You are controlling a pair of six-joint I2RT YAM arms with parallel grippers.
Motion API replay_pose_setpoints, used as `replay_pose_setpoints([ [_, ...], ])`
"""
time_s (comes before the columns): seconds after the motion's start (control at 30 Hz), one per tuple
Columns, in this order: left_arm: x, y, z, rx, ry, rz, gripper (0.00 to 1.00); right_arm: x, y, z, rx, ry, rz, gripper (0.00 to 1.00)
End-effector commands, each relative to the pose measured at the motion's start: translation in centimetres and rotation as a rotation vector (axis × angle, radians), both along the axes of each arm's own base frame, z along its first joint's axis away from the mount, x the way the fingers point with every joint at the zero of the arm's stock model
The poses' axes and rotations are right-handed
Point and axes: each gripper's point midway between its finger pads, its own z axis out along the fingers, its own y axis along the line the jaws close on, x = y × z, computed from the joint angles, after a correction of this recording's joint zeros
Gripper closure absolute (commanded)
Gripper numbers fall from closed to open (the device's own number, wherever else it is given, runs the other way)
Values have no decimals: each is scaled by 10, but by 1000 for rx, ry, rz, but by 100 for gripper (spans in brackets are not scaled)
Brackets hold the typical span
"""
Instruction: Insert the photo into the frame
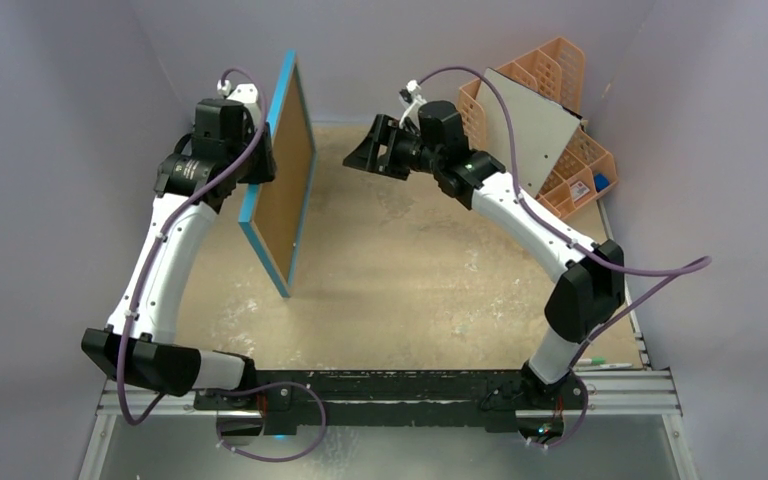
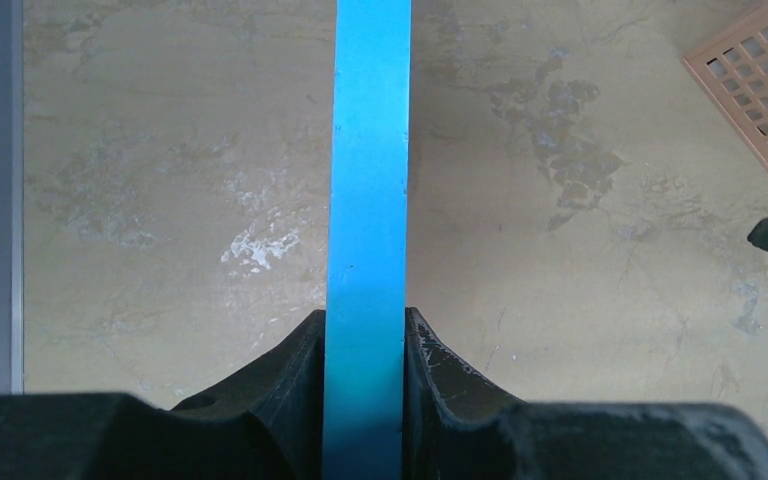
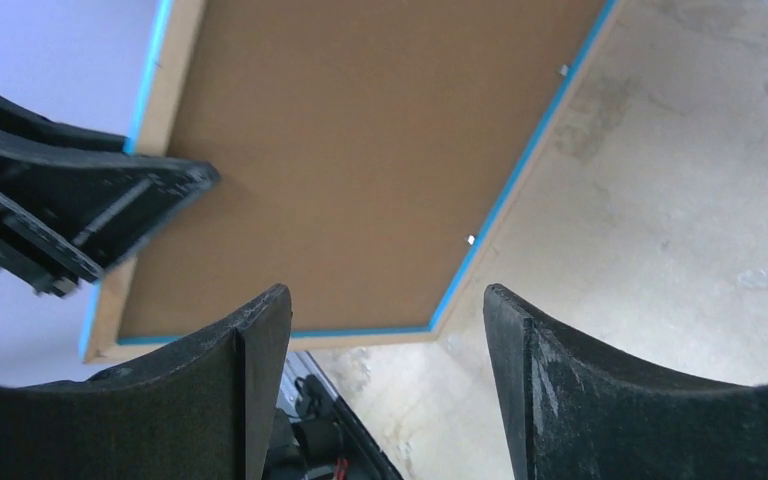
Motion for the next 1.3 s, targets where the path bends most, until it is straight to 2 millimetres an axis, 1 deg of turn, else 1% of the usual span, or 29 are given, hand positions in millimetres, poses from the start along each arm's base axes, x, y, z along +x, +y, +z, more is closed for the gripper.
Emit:
replay_pose_setpoints([
  [0.0,3,-22,24,-74,-105,-50,86,7,22,44,92,-79,26,26],
  [0.07,2,-28,24,-89,-104,-71,80,6,30,46,98,-71,42,24],
  [0.2,0,-44,29,-156,-134,-138,60,2,38,51,114,-62,69,19],
  [0.33,0,-56,30,-208,-146,-183,50,-6,53,55,142,-59,151,15],
  [0.43,1,-63,30,-235,-148,-211,46,-7,67,50,151,-43,203,13],
  [0.5,1,-67,30,-249,-146,-228,44,-8,73,48,171,-20,227,13],
  [0.63,-2,-77,33,-287,-156,-280,44,-6,81,61,239,1,235,13],
  [0.73,-5,-86,33,-321,-156,-325,44,-3,86,64,259,31,232,13],
  [0.8,-8,-91,32,-344,-150,-350,44,-4,86,65,266,48,231,15],
  [0.93,-11,-97,29,-380,-139,-365,47,-10,80,67,283,67,218,16],
  [0.97,-12,-97,29,-386,-138,-366,48,-11,79,73,301,51,216,16],
  [1.07,-15,-101,34,-404,-148,-388,48,-9,80,71,303,59,213,17],
  [1.17,-20,-104,40,-418,-162,-418,47,-3,82,67,291,71,197,19],
  [1.27,-28,-104,47,-419,-179,-433,46,3,81,63,274,81,163,19],
])
